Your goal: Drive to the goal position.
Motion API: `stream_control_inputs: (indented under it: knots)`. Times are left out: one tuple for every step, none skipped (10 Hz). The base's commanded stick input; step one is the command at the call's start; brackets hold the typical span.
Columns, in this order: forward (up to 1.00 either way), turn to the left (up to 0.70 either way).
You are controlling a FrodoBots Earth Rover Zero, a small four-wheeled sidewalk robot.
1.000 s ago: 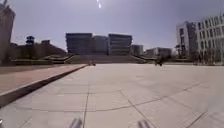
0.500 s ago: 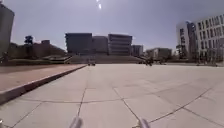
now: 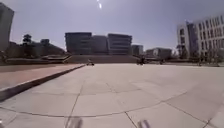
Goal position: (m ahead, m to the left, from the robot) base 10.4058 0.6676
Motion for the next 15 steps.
stream_control_inputs:
  knots:
    - [1.0, 0.0]
    - [1.0, 0.0]
    - [1.0, 0.0]
    - [1.0, 0.0]
    - [1.0, 0.0]
    - [1.0, 0.0]
    - [1.0, 0.0]
    - [1.0, 0.0]
    - [1.0, 0.0]
    - [1.0, 0.0]
    - [1.0, 0.0]
    - [1.0, 0.0]
    - [1.0, 0.0]
    - [1.0, 0.0]
    - [1.0, 0.0]
